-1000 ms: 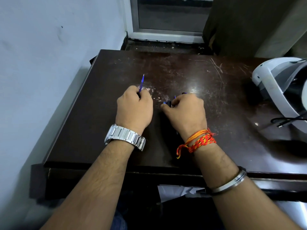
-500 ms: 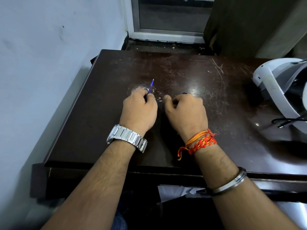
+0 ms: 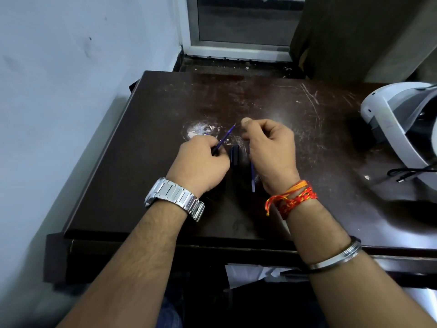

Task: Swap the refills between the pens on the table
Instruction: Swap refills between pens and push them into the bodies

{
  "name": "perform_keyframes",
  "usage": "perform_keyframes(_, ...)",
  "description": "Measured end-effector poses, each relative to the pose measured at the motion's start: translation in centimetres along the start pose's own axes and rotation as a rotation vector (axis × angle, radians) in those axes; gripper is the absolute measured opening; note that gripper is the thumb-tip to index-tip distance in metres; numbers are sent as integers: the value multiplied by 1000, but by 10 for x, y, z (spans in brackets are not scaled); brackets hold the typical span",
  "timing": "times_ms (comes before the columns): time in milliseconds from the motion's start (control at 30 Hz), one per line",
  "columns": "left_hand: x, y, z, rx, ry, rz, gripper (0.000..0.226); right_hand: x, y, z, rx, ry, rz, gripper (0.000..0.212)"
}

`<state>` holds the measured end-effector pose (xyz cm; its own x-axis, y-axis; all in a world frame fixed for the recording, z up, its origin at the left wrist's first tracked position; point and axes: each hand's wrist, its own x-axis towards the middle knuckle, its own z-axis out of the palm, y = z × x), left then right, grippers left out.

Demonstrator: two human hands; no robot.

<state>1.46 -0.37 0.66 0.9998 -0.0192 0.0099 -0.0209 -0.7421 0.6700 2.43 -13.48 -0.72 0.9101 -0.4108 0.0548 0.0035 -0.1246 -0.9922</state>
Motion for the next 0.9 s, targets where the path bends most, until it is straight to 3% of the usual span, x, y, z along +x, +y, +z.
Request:
perform_keyframes(167, -4, 8, 2, -45, 2, 36, 16, -9, 3, 7, -24, -221, 5, 32)
perform_keyframes(367, -4, -3, -11, 106, 6, -232, 21, 0, 3, 3, 141, 17, 26, 43)
perform_keyframes(467, -4, -7, -20, 126, 179, -281, 16, 2, 3, 0, 150, 66, 0, 39)
perform_keyframes(600, -2, -3, -21, 42, 415, -168, 13, 1, 6, 1, 71, 67, -4, 37)
perform_keyframes(733, -6, 4, -13, -178, 215, 10, 8, 0, 11, 4, -119, -18, -32, 40)
perform_keyframes(800, -5, 2, -6, -145, 91, 50, 12, -2, 12, 6, -115, -77, -14, 38)
perform_keyframes(900, -2, -5, -3, -79, 94, 9, 18, -5, 12, 9, -112, -115, 4, 38)
